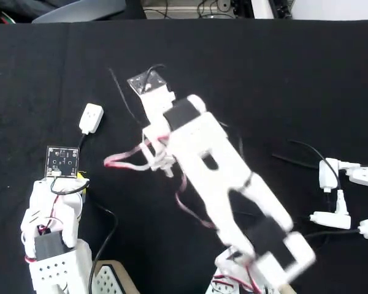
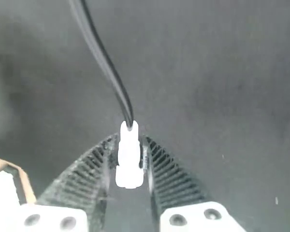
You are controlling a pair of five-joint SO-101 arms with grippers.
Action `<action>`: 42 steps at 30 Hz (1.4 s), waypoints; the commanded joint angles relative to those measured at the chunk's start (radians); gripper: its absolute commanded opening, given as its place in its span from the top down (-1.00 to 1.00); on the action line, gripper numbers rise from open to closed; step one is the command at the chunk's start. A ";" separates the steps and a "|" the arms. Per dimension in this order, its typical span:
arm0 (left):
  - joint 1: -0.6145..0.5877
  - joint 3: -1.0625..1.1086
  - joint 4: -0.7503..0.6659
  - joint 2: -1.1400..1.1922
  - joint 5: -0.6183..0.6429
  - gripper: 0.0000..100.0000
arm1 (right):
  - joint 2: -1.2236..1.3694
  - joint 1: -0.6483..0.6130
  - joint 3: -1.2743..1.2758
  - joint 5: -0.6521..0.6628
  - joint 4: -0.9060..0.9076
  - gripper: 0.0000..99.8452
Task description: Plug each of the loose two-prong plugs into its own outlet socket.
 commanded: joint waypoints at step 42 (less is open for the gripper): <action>0.530 -0.357 -0.058 -0.008 0.299 0.67 | -1.297 -0.209 1.130 -0.333 -0.856 0.98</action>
